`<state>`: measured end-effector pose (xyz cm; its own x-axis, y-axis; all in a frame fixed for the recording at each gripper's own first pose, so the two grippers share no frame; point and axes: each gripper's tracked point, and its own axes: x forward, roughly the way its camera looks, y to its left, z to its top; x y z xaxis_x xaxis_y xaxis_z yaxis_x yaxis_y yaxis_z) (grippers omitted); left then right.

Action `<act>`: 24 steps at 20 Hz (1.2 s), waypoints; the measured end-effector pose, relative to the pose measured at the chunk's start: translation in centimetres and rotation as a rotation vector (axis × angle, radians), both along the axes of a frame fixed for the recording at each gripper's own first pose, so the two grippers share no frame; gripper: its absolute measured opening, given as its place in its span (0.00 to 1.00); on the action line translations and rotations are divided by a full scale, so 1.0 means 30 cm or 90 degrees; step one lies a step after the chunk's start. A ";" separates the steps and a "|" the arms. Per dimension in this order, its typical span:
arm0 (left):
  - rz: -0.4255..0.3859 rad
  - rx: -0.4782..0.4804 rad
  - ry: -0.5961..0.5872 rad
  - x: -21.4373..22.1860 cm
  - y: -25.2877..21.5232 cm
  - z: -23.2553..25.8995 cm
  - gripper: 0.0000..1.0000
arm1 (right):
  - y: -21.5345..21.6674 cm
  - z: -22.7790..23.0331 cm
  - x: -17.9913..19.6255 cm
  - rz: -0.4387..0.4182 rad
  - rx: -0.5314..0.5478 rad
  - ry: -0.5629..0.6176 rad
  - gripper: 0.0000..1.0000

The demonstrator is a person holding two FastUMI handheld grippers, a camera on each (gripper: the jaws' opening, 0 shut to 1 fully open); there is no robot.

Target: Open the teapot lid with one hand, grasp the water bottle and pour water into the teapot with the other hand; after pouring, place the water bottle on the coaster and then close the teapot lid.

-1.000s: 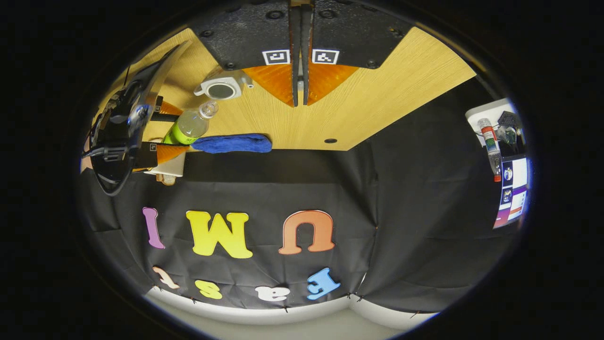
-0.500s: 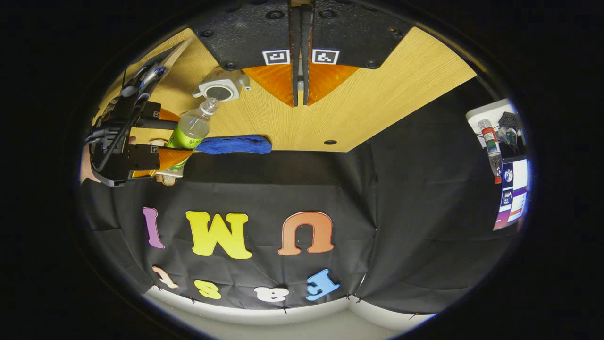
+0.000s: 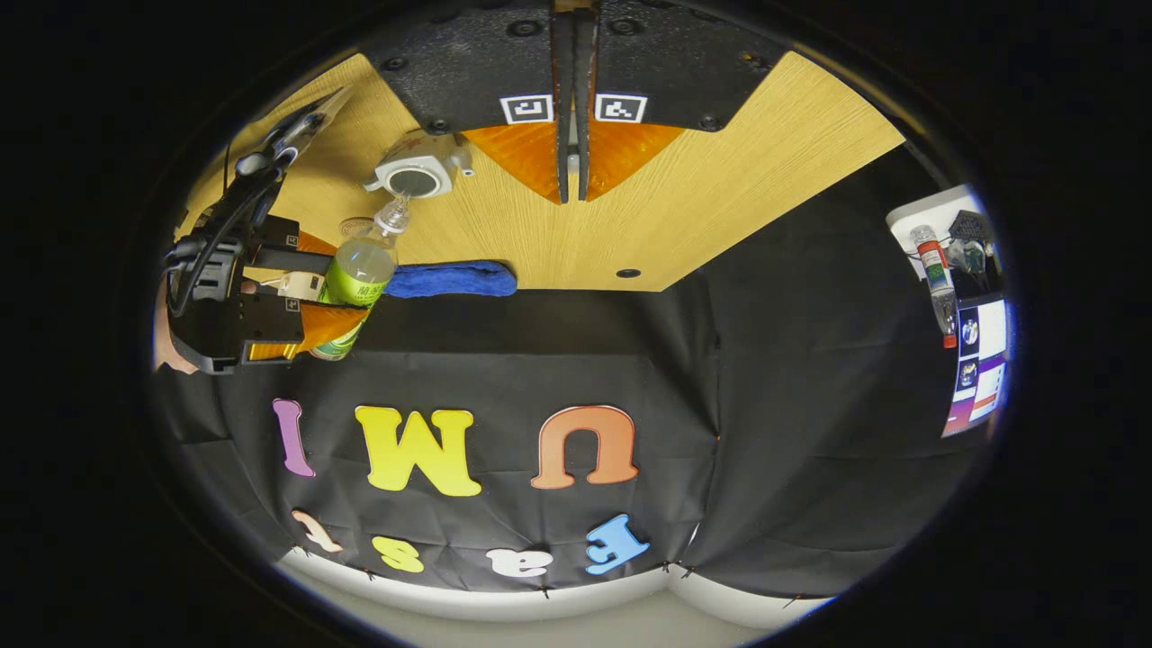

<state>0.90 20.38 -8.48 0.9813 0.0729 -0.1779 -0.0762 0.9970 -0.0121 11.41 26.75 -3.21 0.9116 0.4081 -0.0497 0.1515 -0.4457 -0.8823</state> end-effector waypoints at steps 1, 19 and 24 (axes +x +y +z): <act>0.001 0.002 0.000 -0.001 0.005 -0.005 0.03 | 0.003 0.006 -0.001 0.002 -0.004 -0.005 0.71; 0.011 0.009 0.005 -0.009 0.024 0.000 0.03 | 0.030 0.022 -0.008 0.021 -0.009 -0.024 0.72; 0.024 0.010 0.000 -0.011 0.051 0.002 0.03 | 0.022 -0.018 -0.022 0.025 0.057 0.026 0.71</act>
